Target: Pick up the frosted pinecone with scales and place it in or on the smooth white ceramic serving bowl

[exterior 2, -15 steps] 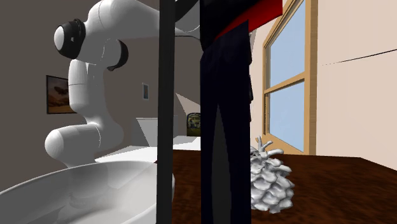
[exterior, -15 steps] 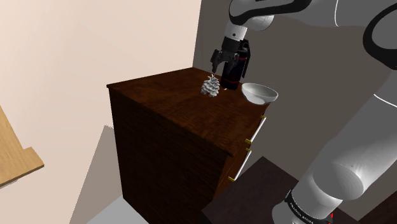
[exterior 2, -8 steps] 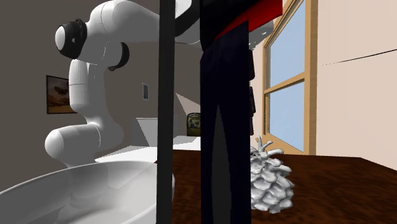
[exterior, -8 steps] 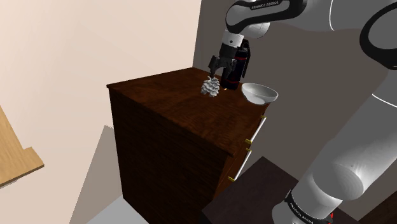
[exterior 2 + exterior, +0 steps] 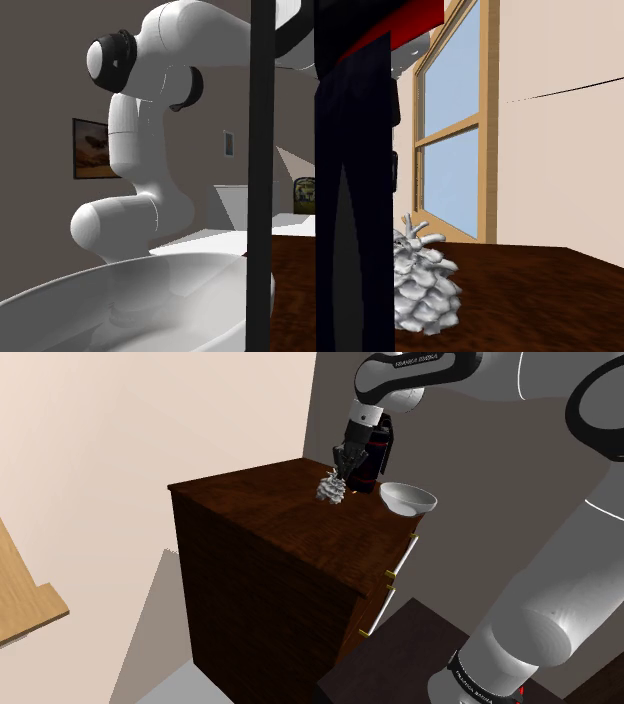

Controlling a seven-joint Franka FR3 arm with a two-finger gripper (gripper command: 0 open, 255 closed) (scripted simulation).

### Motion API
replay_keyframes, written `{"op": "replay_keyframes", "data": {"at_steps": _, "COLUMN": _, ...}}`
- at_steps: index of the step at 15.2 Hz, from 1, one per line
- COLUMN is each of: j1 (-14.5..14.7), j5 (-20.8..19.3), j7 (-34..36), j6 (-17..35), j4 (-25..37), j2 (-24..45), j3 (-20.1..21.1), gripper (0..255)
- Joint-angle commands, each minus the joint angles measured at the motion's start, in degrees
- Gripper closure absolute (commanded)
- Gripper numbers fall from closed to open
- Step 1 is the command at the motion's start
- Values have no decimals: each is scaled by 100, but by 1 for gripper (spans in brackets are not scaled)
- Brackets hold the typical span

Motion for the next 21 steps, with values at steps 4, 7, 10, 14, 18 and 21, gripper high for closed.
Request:
{"op": "replay_keyframes", "data": {"at_steps": 4, "j1": 0, "j5": 0, "j7": 0, "j6": 1, "j4": -1, "j2": 1, "j3": 0, "gripper": 255}}
{"op": "replay_keyframes", "data": {"at_steps": 7, "j1": -1, "j5": 0, "j7": 0, "j6": 1, "j4": -1, "j2": 1, "j3": 0, "gripper": 255}}
{"op": "replay_keyframes", "data": {"at_steps": 10, "j1": -1, "j5": -6, "j7": 16, "j6": -229, "j4": 224, "j2": -5, "j3": -1, "gripper": 255}}
{"op": "replay_keyframes", "data": {"at_steps": 14, "j1": -2, "j5": -11, "j7": 36, "j6": -538, "j4": 544, "j2": 6, "j3": -2, "gripper": 255}}
{"op": "replay_keyframes", "data": {"at_steps": 18, "j1": -3, "j5": -11, "j7": 53, "j6": -851, "j4": 890, "j2": 39, "j3": -4, "gripper": 255}}
{"op": "replay_keyframes", "data": {"at_steps": 21, "j1": -5, "j5": -8, "j7": 64, "j6": -1090, "j4": 1168, "j2": 78, "j3": -7, "gripper": 255}}
